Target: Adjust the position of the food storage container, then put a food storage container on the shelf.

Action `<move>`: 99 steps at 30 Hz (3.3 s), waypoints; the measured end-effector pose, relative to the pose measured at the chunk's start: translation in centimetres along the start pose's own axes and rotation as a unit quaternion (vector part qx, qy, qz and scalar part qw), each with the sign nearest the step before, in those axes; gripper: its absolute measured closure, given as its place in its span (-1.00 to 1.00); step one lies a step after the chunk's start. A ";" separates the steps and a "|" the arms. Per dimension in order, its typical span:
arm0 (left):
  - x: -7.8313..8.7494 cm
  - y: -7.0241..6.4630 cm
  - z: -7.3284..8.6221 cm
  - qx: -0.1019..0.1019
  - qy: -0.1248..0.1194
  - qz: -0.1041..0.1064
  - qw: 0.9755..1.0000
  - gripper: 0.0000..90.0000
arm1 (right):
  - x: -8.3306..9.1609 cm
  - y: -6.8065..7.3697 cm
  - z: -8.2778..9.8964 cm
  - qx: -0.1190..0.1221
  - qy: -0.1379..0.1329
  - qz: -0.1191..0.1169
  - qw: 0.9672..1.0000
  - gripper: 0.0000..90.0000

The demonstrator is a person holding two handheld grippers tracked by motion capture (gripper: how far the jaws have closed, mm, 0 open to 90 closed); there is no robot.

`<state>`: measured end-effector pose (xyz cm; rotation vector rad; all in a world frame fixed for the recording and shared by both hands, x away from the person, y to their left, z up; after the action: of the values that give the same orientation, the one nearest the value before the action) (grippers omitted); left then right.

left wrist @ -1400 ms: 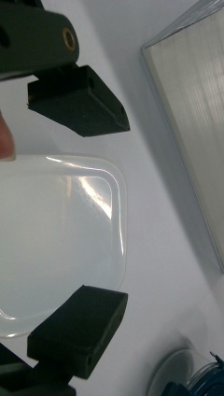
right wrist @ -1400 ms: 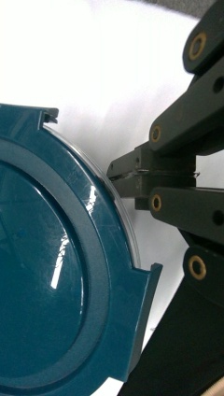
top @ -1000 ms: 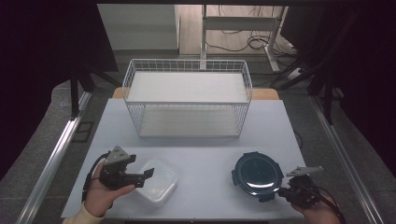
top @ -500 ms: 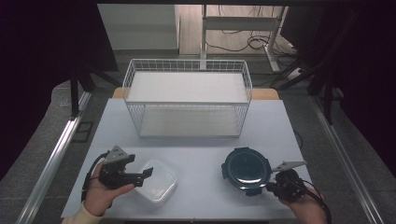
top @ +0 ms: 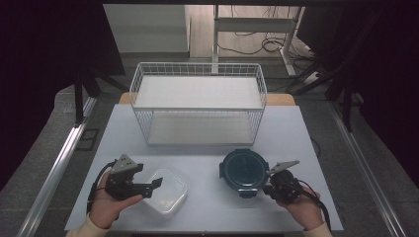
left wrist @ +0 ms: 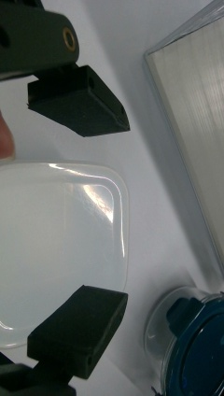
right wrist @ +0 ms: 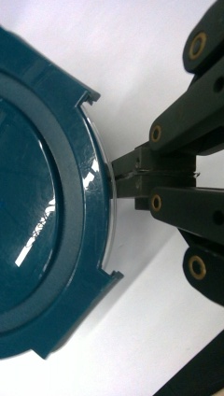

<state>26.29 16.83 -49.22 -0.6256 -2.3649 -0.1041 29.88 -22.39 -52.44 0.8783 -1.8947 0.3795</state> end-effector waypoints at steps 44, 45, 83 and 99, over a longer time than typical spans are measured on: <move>-0.8 -1.5 -0.3 0.000 0.008 0.018 1.000 -0.65 | 3.5 -1.6 -0.2 -0.065 -0.189 -0.016 0.980 -0.44; -0.8 -1.5 -0.3 -0.001 0.008 0.019 1.000 -0.65 | 3.5 -1.6 -0.2 -0.065 -0.189 -0.016 0.980 -0.44; -8.1 -4.9 -10.1 0.082 0.083 0.151 0.982 -0.82 | 3.4 -3.8 -5.2 -0.132 -0.225 -0.060 0.964 -0.65; -11.9 -7.4 -10.5 0.088 0.138 0.173 0.971 -0.82 | 1.6 -4.4 -5.7 -0.167 -0.206 -0.094 0.960 -0.78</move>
<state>36.91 2.95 -48.06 -0.8645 -1.9418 0.1627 36.28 -22.65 -48.82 0.9455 -2.1431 -0.2554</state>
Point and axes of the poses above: each handheld gripper's, and its own axes: x roughly backward along the jaws, z roughly out of its underside, y roughly to its left, the point moved 6 cm from there along -x, roughly forward along the jaws, and after that the axes turned 6 degrees about -z, right-handed, at the moved point
